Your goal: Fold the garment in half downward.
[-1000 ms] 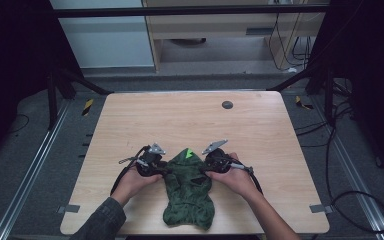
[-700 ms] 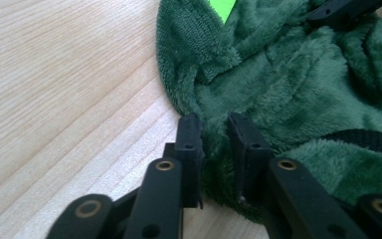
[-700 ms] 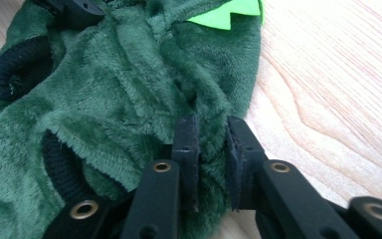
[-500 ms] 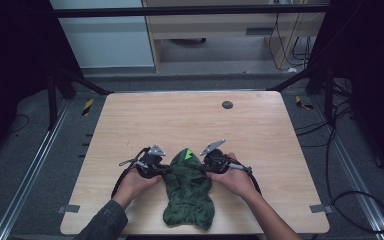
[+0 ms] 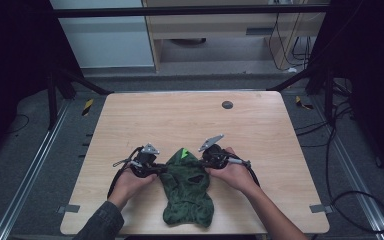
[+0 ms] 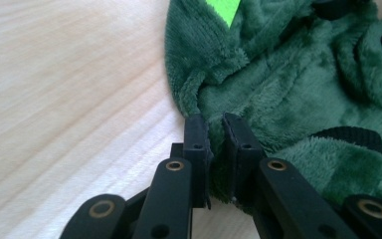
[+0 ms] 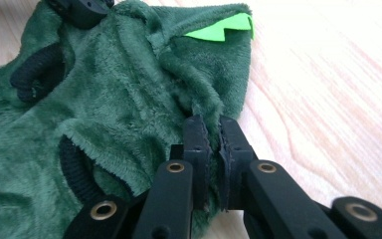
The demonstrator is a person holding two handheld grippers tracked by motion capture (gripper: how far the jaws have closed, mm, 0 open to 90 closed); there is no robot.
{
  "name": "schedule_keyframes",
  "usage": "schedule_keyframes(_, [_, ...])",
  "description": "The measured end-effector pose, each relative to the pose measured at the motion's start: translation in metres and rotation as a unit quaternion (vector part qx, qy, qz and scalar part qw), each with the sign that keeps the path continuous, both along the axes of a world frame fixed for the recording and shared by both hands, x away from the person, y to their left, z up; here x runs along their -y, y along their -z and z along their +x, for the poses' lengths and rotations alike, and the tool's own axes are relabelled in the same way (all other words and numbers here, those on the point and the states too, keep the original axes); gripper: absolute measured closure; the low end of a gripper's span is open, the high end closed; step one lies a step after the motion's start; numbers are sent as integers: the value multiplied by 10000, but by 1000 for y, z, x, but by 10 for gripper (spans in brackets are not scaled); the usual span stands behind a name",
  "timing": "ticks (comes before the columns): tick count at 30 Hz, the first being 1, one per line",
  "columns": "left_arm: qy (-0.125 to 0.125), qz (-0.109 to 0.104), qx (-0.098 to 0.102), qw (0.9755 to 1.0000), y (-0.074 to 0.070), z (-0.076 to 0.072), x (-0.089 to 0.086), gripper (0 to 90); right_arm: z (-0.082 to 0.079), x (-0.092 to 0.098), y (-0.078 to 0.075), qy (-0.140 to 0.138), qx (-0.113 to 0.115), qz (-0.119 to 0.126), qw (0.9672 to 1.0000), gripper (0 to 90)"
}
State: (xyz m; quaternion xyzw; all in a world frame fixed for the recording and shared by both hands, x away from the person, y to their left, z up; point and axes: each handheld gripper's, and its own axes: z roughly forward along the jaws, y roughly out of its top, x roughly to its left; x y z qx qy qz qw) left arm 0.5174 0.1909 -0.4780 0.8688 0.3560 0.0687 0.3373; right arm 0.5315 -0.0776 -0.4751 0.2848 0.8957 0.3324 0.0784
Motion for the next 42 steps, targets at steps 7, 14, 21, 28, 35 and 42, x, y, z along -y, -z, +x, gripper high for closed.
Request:
schedule_keyframes(7, [10, 87, 174, 9998, -13, 0, -1, 812, 4, -2, -13, 48, 108, 134, 9998, 846])
schedule_keyframes(14, [37, 180, 324, 9993, -27, 1, 2, 812, 1, -2, -25, 114, 243, 168, 9995, 846])
schedule_keyframes(21, [94, 200, 421, 9989, -35, 4, 10, 811, 1, 5, -36, 74, 382, 128, 9992, 845])
schedule_keyframes(28, [91, 218, 541, 9983, -44, 4, 11, 811, 2, 9, -47, 117, 453, 163, 9988, 845])
schedule_keyframes(35, [89, 241, 558, 9981, -44, 7, 11, 811, 7, 7, -49, 139, 474, 156, 9987, 845])
schedule_keyframes(42, [34, 218, 574, 9981, -44, 12, 13, 811, 12, 5, -50, 176, 520, 94, 9984, 845])
